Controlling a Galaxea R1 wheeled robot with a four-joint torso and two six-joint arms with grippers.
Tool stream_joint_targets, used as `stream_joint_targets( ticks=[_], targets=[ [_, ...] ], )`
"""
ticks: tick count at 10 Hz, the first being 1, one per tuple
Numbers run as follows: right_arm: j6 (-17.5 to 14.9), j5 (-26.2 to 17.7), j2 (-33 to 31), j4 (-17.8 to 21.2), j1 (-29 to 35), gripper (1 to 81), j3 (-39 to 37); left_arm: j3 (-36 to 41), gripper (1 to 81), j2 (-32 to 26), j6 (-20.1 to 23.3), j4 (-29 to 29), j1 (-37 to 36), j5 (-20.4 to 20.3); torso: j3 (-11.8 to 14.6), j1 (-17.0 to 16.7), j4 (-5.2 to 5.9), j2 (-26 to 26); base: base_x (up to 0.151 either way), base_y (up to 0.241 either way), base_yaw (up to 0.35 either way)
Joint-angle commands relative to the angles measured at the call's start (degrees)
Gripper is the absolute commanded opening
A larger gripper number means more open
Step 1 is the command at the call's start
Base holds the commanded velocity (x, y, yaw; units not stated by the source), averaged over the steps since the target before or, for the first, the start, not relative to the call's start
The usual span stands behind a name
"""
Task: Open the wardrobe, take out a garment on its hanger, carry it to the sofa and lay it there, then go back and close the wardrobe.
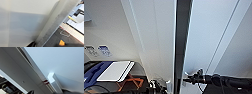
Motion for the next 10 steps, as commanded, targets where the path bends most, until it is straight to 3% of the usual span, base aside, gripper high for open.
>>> stream_joint_targets(
  ticks=[1,7,10],
  targets=[
    [0.9,-3.8,0.5,1.4,4.9,81.1,6.8,14.1,81.1,1.8,0.3,-1.9,-3.9,-4.4,0.0,0.0,0.0,0.0,0.0,0.0,0.0],
    [0.9,-1.9,-4.4,1.4,3.9,81.1,11.1,23.0,81.1,-8.5,0.6,-1.2,-0.4,-5.1,0.0,0.0,0.0,0.0,0.0,0.0,0.0],
    [0.9,-1.1,-7.5,1.4,2.8,81.1,13.7,24.1,81.1,-9.7,0.6,0.2,2.7,-5.1,0.0,0.0,0.0,0.0,0.0,0.0,0.0]
  ],
)
